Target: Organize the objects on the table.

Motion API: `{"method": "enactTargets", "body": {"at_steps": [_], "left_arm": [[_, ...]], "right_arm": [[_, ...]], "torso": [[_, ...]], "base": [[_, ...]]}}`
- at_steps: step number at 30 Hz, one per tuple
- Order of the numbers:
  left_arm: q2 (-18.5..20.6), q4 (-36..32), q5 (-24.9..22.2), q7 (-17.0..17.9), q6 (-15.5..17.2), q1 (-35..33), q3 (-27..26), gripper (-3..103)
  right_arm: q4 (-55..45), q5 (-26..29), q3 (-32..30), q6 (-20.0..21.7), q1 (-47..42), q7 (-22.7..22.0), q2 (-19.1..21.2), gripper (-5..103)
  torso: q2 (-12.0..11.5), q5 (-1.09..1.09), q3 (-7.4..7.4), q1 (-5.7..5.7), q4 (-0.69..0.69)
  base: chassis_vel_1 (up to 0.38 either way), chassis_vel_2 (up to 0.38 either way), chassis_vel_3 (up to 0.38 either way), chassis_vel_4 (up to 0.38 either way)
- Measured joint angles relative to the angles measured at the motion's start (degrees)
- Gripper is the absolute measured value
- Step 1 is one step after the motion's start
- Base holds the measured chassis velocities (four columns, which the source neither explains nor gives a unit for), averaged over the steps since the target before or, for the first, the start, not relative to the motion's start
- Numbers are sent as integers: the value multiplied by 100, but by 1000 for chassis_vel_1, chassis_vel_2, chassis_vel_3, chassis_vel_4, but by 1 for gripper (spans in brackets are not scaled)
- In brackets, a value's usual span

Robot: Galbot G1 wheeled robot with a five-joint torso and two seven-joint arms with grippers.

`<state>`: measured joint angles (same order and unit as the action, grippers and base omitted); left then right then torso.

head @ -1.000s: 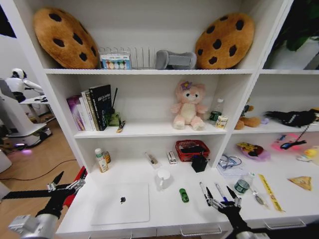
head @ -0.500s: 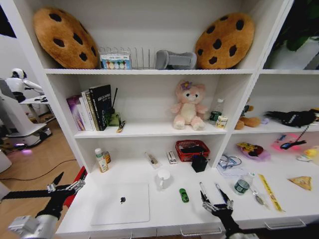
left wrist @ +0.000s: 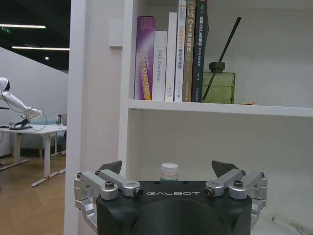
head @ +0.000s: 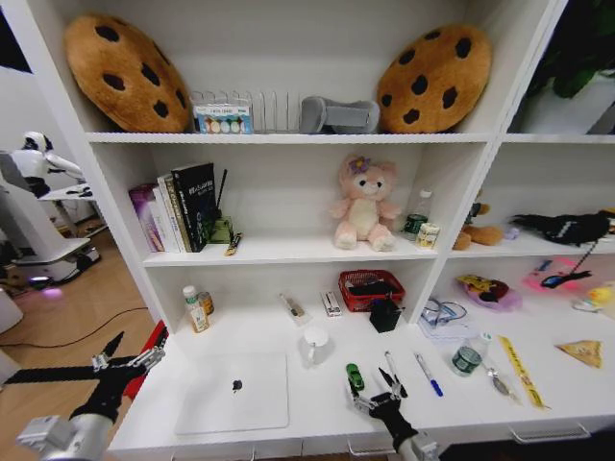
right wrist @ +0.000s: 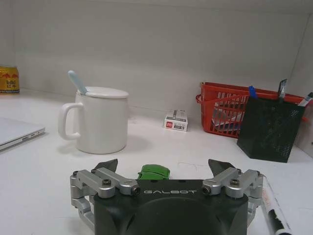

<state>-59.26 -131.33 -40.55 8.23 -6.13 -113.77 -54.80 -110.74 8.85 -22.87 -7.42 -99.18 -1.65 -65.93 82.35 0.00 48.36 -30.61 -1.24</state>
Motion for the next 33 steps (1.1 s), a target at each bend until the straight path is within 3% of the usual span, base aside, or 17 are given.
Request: {"method": "enactTargets", "body": {"at_steps": [12,14,16,17,18,21,23,24,27,31,33], "left_arm": [[4,0,1,0,0,1,4,100],[5,-1,1,1,0,1,4,100],[5,-1,2,1,0,1,4,100],[5,0,2,1,0,1,4,100],[5,0,2,1,0,1,4,100],[5,-1,2,1,0,1,5,100],[5,-1,2,1,0,1,5,100],[5,-1,2,1,0,1,5,100],[5,-1,2,1,0,1,5,100],[5,-1,2,1,0,1,5,100],[5,0,2,1,1,1,5,100]], "right_arm": [[313,-86,332,186,272,-116,-283,103],[377,-97,352,202,316,-139,-393,96],[404,-101,354,202,335,-156,-438,96],[434,-101,354,203,351,-172,-489,86],[434,-101,354,203,351,-172,-489,86],[478,-90,344,201,371,-193,-581,70],[479,-86,341,202,373,-196,-585,70],[480,-70,330,208,373,-207,-587,58],[472,-49,310,216,371,-213,-581,53],[444,-27,272,226,353,-214,-567,37],[394,-6,237,248,316,-213,-550,37]], "torso": [[0,0,0,0,0],[0,0,0,0,0],[0,-1,0,0,0],[0,-1,0,0,1],[0,-1,0,0,1],[0,-1,-1,0,1],[0,0,-1,0,1],[0,-1,-1,0,1],[0,0,-1,0,0],[0,0,0,0,1],[0,1,0,0,1]], "base": [[0,0,0,0],[0,0,0,0],[0,0,0,0],[0,0,0,0],[0,0,0,0],[0,0,0,0],[0,0,0,0],[0,0,0,0],[0,0,0,0],[0,0,0,0],[0,0,0,0]]}}
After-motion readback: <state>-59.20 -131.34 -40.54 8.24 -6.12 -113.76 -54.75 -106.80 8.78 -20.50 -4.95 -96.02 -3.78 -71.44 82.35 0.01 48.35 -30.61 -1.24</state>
